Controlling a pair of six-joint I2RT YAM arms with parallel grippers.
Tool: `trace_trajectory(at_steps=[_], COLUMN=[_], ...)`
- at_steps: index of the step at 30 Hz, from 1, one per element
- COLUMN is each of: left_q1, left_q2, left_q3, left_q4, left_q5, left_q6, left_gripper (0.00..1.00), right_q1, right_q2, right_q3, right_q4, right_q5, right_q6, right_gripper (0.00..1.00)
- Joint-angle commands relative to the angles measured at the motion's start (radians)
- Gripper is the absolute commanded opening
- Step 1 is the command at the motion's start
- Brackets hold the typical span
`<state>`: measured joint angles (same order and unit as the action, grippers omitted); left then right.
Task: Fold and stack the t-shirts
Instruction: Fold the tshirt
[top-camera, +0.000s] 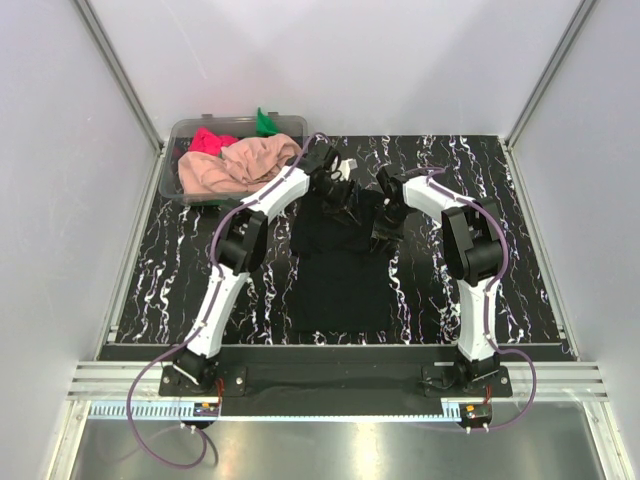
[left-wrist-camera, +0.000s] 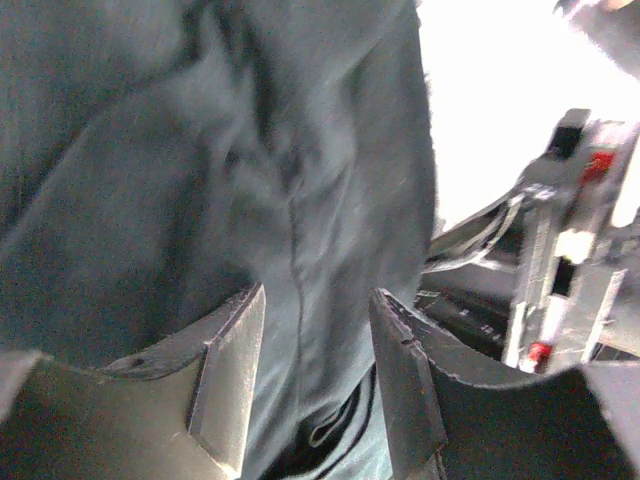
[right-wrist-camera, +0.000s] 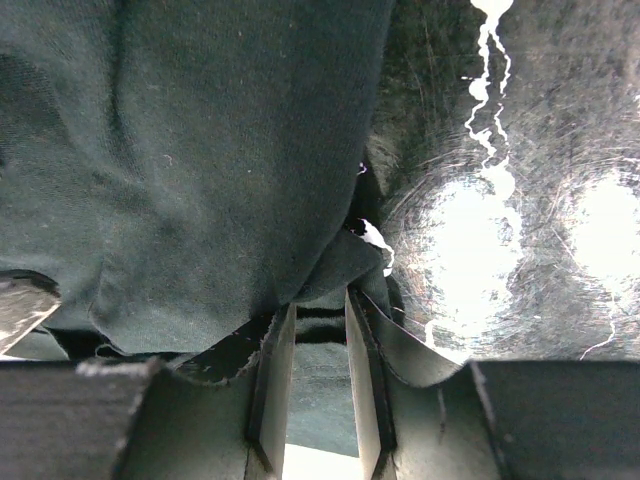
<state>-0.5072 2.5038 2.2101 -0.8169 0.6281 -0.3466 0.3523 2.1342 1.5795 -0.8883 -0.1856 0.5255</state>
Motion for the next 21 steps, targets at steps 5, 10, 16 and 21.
trace_trajectory(at_steps=[5,10,16,21], left_q1=[0.001,0.001,-0.001,0.004], left_q2=[0.043,0.082,0.145,0.147], left_q3=[0.065,0.085,0.151,0.135], left_q4=[0.087,0.111,0.137,0.134], left_q5=[0.067,0.067,0.044,-0.013], left_q6=[-0.025,-0.041,-0.075,-0.095], left_gripper=[0.50,0.50,0.36,0.15], right_q1=[0.004,0.008,0.030,0.042], right_q2=[0.010,-0.008,-0.019,-0.037], right_q3=[-0.029,-0.078,-0.121,-0.165], right_q4=[0.038,0.052,0.054,0.054], right_q5=[-0.023,-0.029,-0.035,-0.034], right_q6=[0.014,0.016,0.025,0.042], right_gripper=[0.33,0.31,0.14,0.10])
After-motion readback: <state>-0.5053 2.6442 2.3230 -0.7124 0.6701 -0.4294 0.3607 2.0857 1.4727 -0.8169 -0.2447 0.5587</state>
